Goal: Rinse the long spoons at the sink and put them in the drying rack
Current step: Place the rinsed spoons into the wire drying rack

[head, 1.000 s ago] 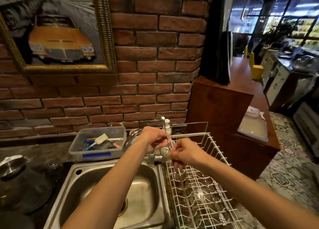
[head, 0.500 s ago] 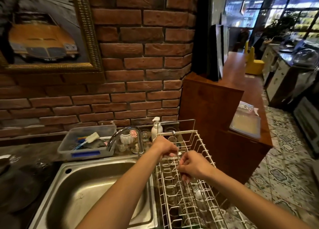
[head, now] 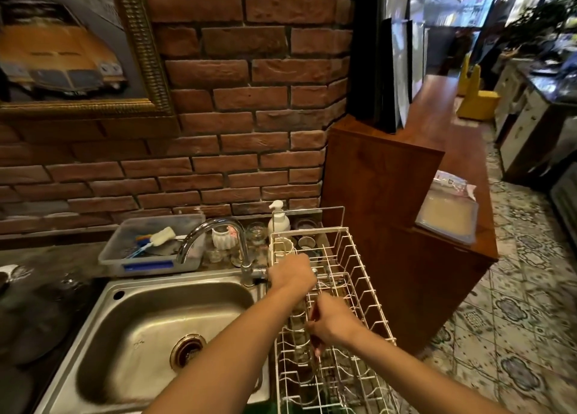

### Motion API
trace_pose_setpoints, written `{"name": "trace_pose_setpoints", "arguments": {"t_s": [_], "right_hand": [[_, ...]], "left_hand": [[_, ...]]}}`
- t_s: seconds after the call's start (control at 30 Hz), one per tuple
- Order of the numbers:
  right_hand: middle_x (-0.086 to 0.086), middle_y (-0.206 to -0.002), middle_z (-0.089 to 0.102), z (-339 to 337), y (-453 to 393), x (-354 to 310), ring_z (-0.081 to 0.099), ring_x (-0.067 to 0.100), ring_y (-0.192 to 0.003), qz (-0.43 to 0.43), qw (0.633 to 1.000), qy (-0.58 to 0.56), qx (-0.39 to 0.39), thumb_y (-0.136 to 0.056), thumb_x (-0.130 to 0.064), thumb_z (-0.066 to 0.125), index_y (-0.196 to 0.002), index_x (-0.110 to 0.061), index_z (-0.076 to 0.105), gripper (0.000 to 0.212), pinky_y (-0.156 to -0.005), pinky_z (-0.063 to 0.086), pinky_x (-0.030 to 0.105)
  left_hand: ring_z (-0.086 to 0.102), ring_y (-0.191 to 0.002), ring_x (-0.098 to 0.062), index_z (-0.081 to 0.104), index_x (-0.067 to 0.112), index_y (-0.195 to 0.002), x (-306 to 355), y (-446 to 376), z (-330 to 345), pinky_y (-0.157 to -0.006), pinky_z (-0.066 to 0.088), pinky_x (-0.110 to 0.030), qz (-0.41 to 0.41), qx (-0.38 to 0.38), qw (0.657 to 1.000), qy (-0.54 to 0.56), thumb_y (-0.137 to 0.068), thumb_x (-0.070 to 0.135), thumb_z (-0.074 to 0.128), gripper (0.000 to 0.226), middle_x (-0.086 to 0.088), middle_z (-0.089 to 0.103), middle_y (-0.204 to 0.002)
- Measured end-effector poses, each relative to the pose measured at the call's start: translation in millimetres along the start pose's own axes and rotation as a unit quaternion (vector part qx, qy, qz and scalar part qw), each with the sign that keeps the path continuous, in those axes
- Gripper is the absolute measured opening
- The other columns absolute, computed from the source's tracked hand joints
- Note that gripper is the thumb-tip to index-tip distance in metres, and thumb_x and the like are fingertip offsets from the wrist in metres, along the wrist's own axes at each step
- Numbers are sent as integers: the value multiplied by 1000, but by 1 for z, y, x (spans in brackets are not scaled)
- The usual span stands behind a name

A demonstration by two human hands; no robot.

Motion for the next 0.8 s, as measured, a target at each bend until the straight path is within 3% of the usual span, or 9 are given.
{"name": "trace_pose_setpoints", "arguments": {"t_s": [0.1, 0.27, 0.37, 0.43, 0.5, 0.57, 0.63, 0.73, 0.8], "right_hand": [[-10, -80, 51, -2, -2, 5, 52, 1, -62, -6, 1000, 12, 16, -89, -5, 63, -78, -25, 42, 32, -42, 44, 8], [3, -101, 64, 7, -2, 19, 64, 19, -85, 12, 1000, -24, -6, -86, 6, 59, -95, -17, 50, 26, -75, 57, 27], [2, -94, 58, 13, -5, 28, 53, 17, -77, 43, 994, -99, 7, -89, 3, 51, -98, -11, 56, 16, -70, 49, 27], [3, -89, 56, 18, -4, 34, 49, 16, -73, 76, 988, -136, 20, -93, -2, 48, -100, -7, 61, 16, -69, 49, 31], [3, -87, 57, 22, -5, 33, 48, 16, -68, 71, 988, -136, 19, -94, -5, 48, -100, -8, 62, 15, -67, 49, 32], [5, -89, 59, 22, -2, 28, 50, 17, -67, 56, 990, -128, 19, -93, -5, 53, -95, -12, 62, 12, -62, 47, 28], [13, -97, 61, 19, 1, 25, 59, 24, -75, 48, 988, -148, 17, -89, -6, 60, -102, -7, 63, 14, -66, 51, 27], [23, -117, 64, 21, 3, 20, 64, 37, -106, 19, 997, -69, 8, -85, -10, 65, -116, 3, 60, 34, -90, 56, 42], [21, -122, 65, 22, 5, 19, 63, 38, -112, 26, 998, -52, 7, -89, -13, 63, -111, -4, 62, 24, -94, 53, 47]], "left_hand": [[62, -114, -26, 64, 17, -119, 16, 4, 11, -95, 45, -40, 25, -9, 998, -56, -97, 18, 49, 27, -7, 67, -120], [61, -119, -26, 63, 14, -125, 23, 5, 29, -96, 48, -40, 21, -33, 997, -72, -98, 17, 48, 31, -8, 64, -127], [62, -118, -25, 62, 13, -127, 19, 2, 34, -95, 50, -39, 11, -43, 998, -47, -99, 16, 47, 32, -9, 63, -127], [63, -105, -21, 63, 10, -123, 16, 1, 38, -86, 52, -34, 1, -55, 998, -23, -98, 15, 48, 29, -7, 63, -114], [61, -96, -19, 63, 9, -120, 14, 1, 38, -78, 49, -30, -6, -59, 998, -13, -98, 14, 50, 26, -6, 61, -106], [60, -93, -20, 63, 9, -118, 12, 2, 37, -79, 49, -30, -12, -61, 998, -10, -97, 14, 51, 25, -6, 59, -102], [61, -93, -19, 64, 8, -116, 12, 3, 38, -82, 52, -31, -13, -64, 998, -5, -97, 15, 52, 23, -5, 58, -99], [62, -98, -20, 64, 8, -117, 11, 3, 40, -84, 52, -31, -7, -71, 997, -4, -97, 13, 52, 24, -7, 61, -105], [62, -102, -22, 63, 7, -119, 11, 2, 40, -84, 51, -32, 3, -74, 997, -4, -96, 10, 52, 26, -10, 64, -116]]}}
Point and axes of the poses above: each hand's wrist, its own y-axis away from the middle knuckle, its own z-axis out of the palm, x = y × z, the point moved 10 cm from there along -y, towards the middle knuckle
